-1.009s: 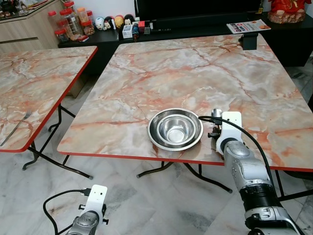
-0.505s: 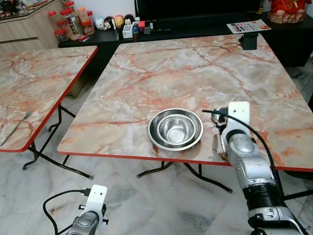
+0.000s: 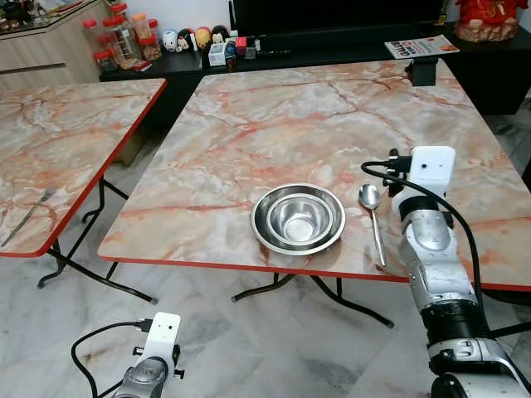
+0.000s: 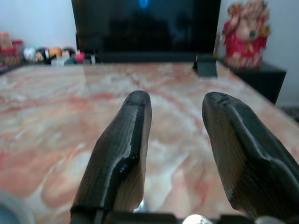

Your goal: Setting the table

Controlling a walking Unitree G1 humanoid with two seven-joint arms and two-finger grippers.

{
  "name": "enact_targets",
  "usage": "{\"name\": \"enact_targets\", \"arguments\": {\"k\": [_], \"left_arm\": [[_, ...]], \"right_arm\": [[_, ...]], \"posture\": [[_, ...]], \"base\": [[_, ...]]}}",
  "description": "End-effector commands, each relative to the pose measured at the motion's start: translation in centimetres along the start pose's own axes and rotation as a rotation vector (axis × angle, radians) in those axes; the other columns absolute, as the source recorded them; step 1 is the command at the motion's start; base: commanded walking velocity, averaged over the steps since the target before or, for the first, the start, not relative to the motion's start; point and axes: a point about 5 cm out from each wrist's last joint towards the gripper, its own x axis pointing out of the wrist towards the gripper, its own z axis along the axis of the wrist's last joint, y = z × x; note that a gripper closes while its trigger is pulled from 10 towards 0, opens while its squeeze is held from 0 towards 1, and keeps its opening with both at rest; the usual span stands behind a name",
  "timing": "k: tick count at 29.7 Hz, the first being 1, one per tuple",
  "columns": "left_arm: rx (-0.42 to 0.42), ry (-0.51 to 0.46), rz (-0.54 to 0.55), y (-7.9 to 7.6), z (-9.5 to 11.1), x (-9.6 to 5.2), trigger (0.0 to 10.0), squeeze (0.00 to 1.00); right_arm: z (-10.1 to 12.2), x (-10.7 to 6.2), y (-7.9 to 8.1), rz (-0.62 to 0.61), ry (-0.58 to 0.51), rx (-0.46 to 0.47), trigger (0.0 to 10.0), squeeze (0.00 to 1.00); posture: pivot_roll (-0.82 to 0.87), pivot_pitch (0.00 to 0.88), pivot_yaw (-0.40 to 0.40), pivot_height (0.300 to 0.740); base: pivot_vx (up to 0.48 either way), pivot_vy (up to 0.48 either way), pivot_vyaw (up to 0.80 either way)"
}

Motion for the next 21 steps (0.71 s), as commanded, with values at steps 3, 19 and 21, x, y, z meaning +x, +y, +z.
{"name": "enact_targets", "arguments": {"k": [3,19,21], "left_arm": [[-0.014,-0.001,-0.001,0.1,-0.2,-0.1,10.0,0.00],[-0.039,-0.016,0.000,0.0,-0.3,-0.1,10.0,0.00],[-0.039,-0.017,-0.002,0.0,-0.3,-0.1,10.0,0.00]], "right_arm": [[-0.5,0.4,-0.1,0.017,-0.020,0.005,10.0,0.00],[-4.8,-0.5,-2.6,0.003,0.100,-0.032,10.0,0.00],[-4.6,-0.3,-2.5,0.008,0.086,-0.026,10.0,0.00]], "posture": [[-0.10,0.037,0.104,0.740],[-0.09,0.033,0.091,0.740],[-0.09,0.033,0.091,0.740]], "base": [[0.000,0.000,0.00],[0.000,0.019,0.00],[0.000,0.343,0.00]]}}
